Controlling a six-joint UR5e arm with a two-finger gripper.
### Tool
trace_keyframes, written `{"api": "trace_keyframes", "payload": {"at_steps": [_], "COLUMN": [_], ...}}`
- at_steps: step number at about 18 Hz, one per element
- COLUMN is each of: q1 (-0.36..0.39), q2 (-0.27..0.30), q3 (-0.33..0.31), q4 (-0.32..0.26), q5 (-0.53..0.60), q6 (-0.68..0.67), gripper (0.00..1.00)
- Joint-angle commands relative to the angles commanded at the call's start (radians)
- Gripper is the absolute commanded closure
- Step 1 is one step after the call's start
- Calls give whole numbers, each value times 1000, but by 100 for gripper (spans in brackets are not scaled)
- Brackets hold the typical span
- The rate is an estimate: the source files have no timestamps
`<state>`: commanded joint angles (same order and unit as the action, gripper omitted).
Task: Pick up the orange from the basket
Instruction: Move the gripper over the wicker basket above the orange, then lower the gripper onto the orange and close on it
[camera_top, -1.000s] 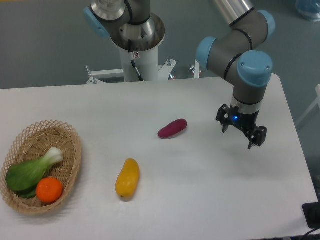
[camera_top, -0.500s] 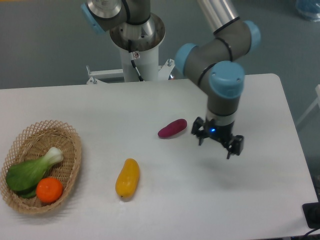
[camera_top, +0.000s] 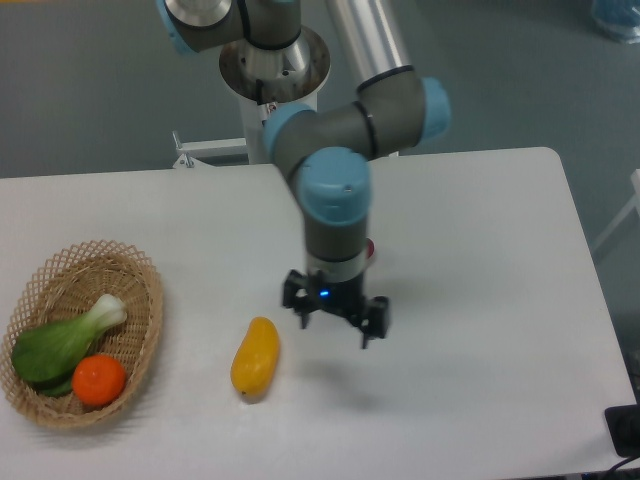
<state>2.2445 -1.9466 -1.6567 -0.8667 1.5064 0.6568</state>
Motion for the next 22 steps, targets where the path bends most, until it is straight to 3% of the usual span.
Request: {"api": "trace_keyframes", "payload": {"at_steps": [9,13,22], "q1": [-235,-313,-385], "q2": [-26,-73,-169], "q3": [58,74,135], "q4": [-2,0,-12], "q5": [-2,6,-5], "q6": [-550,-676,-1103], "gripper": [0,0,0]}}
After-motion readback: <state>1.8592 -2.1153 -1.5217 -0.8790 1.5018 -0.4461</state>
